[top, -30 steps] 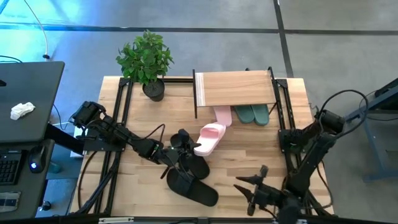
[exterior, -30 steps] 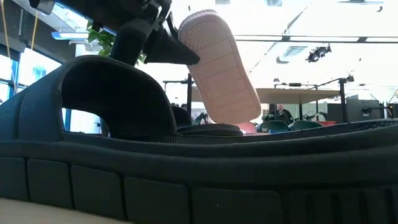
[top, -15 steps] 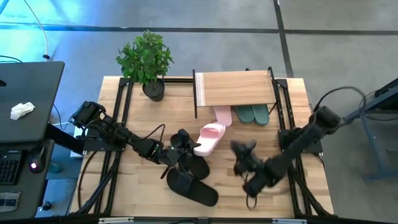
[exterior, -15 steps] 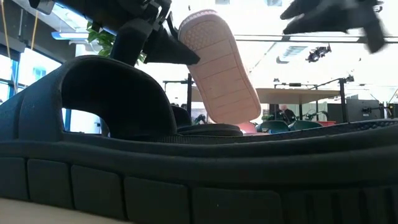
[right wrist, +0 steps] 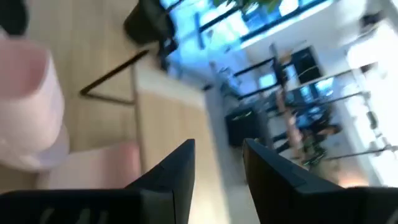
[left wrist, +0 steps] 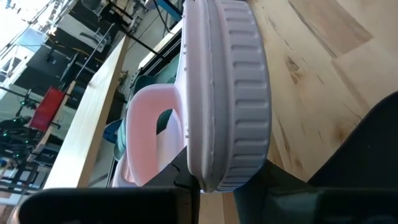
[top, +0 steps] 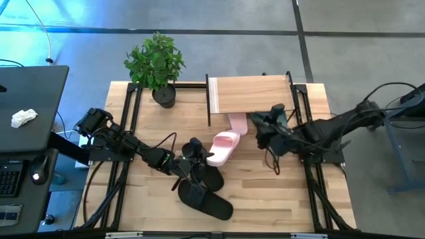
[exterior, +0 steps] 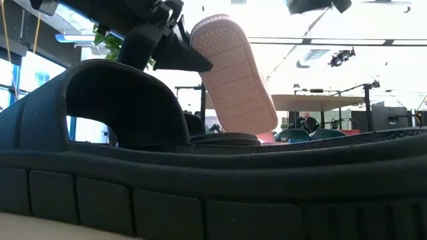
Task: Pick and place slides into the shelf
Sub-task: Put the pink slide under the shelf
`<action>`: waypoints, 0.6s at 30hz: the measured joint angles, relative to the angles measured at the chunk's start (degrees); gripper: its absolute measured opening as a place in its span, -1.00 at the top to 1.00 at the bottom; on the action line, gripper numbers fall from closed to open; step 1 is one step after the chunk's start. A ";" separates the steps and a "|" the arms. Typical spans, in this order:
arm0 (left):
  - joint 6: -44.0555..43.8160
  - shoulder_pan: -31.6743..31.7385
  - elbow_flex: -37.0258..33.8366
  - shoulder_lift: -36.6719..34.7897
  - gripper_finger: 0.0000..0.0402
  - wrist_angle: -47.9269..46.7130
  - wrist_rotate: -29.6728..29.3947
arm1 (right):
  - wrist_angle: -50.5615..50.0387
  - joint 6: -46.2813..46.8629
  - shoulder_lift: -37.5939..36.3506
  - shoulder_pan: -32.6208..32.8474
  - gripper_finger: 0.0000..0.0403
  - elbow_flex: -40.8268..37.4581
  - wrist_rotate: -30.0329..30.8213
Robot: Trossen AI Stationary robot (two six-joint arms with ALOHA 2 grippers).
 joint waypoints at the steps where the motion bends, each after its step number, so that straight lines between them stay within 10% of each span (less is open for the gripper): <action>1: 0.00 0.00 0.00 0.00 0.76 -0.12 -0.26 | -0.32 -1.20 0.24 0.87 0.37 1.80 1.81; 12: -2.40 0.02 4.77 0.71 0.76 -10.91 -4.59 | -34.69 34.07 21.03 11.86 0.37 24.04 -8.42; 18: -2.66 0.02 7.26 1.79 0.76 -14.24 -5.09 | -45.78 43.61 39.01 16.94 0.37 31.56 -1.50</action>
